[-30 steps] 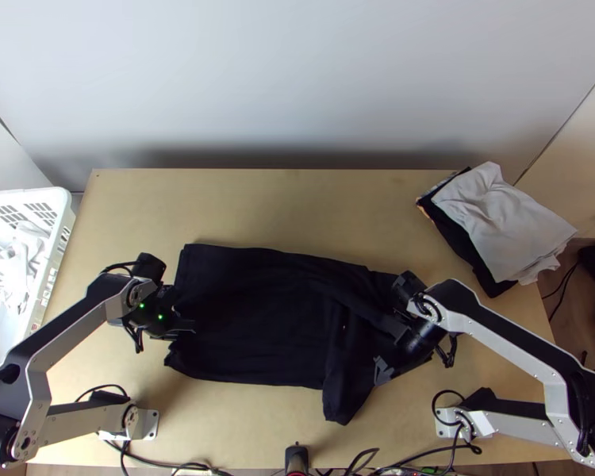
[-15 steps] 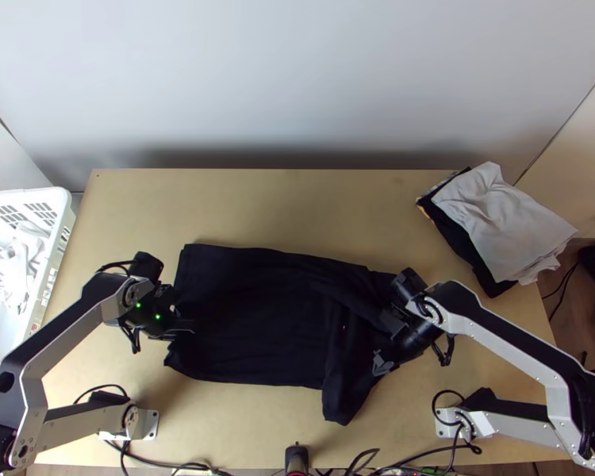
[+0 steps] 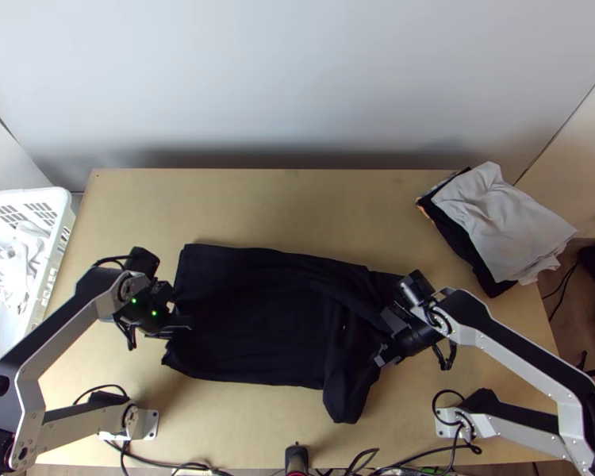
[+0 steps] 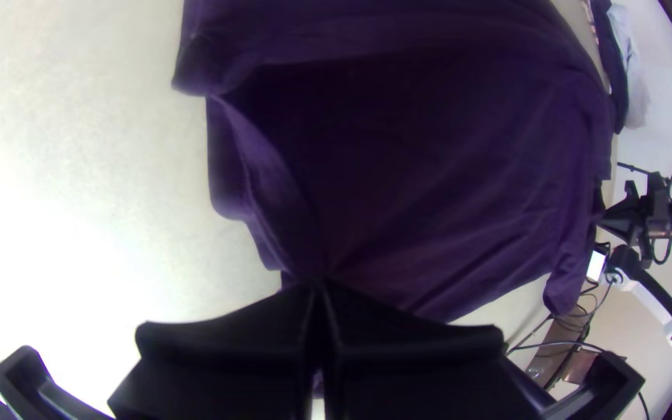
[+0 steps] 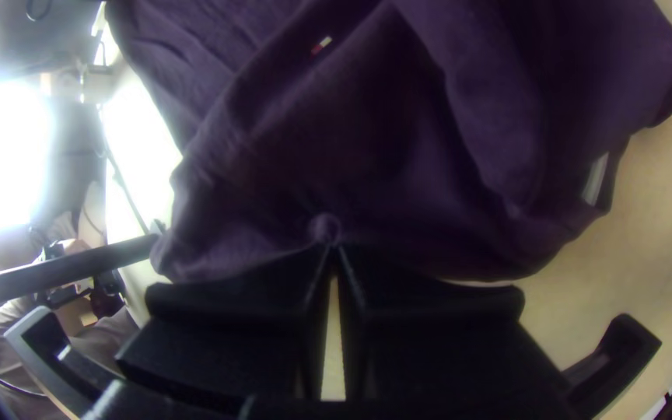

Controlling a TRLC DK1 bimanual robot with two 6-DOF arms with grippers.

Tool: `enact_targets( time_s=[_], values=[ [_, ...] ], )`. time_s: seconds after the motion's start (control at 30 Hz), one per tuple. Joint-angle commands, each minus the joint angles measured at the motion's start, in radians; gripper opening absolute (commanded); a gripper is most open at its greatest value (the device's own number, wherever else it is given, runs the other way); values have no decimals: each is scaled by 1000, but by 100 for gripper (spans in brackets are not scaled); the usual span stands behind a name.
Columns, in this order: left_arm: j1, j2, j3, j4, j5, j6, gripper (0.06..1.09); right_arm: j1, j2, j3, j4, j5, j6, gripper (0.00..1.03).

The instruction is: Fold the t-shirt

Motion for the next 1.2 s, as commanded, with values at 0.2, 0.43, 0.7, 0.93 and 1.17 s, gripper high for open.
enact_targets(
  time_s=[0.2,0.43,0.7,0.93,1.17],
  values=[
    [118,70,158,-55,11,8,9,-34,-38,40,-2,63,4,3],
    [196,115,217,-58,12,20,9,-85,-46,50,-14,118,-7,3],
    [202,117,243,-82,19,23,9,-128,-61,77,-40,119,-8,3],
    [196,120,260,-82,34,16,9,-129,-46,83,-40,119,-5,3],
    [179,136,260,-67,111,68,23,-128,-51,85,-40,119,-2,3]
  ],
)
